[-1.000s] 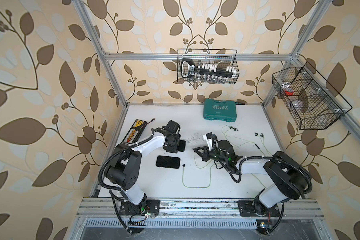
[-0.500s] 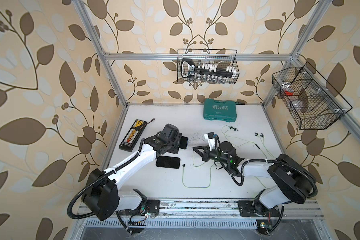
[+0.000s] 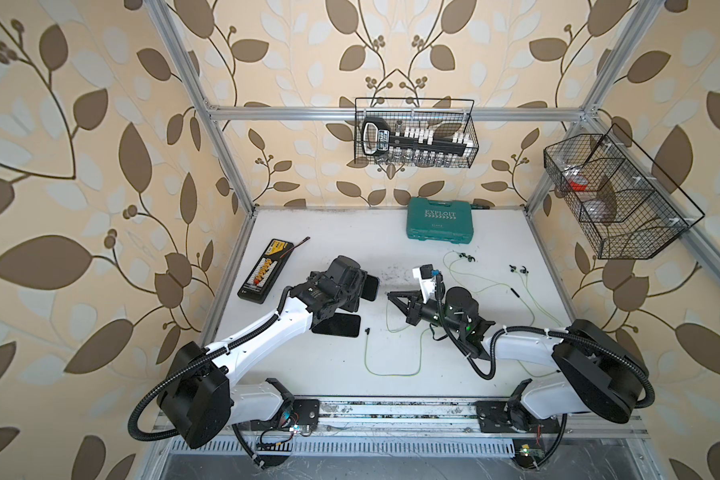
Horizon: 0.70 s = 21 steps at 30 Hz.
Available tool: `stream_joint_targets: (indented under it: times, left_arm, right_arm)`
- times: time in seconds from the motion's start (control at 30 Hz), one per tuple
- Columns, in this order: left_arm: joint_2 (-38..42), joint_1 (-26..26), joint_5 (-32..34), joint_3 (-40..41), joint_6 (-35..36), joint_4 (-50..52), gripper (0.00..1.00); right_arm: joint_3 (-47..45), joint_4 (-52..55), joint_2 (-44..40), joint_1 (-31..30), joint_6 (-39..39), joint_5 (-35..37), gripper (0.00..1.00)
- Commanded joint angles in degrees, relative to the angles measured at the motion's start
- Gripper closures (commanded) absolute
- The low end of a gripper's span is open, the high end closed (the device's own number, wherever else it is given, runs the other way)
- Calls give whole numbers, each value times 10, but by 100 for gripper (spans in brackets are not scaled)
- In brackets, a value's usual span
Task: Plug wired earphones into phones
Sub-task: Insert the wired earphone into the phone.
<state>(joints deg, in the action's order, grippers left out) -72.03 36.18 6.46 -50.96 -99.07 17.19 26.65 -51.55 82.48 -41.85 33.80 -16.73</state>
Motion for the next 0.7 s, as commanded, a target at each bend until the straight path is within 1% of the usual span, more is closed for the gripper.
stream_joint_targets:
  times: [0.0, 0.23, 0.67]
  left_arm:
    - [23, 10, 18, -3, 11, -46, 36]
    - [28, 21, 22, 5, 2, -48, 37]
    - [35, 30, 32, 15, -16, -54, 37]
  right_arm:
    - [-10, -15, -15, -14, -16, 18, 100]
    - [-11, 0, -19, -17, -9, 63, 100]
    - [-2, 8, -5, -19, -8, 59, 100]
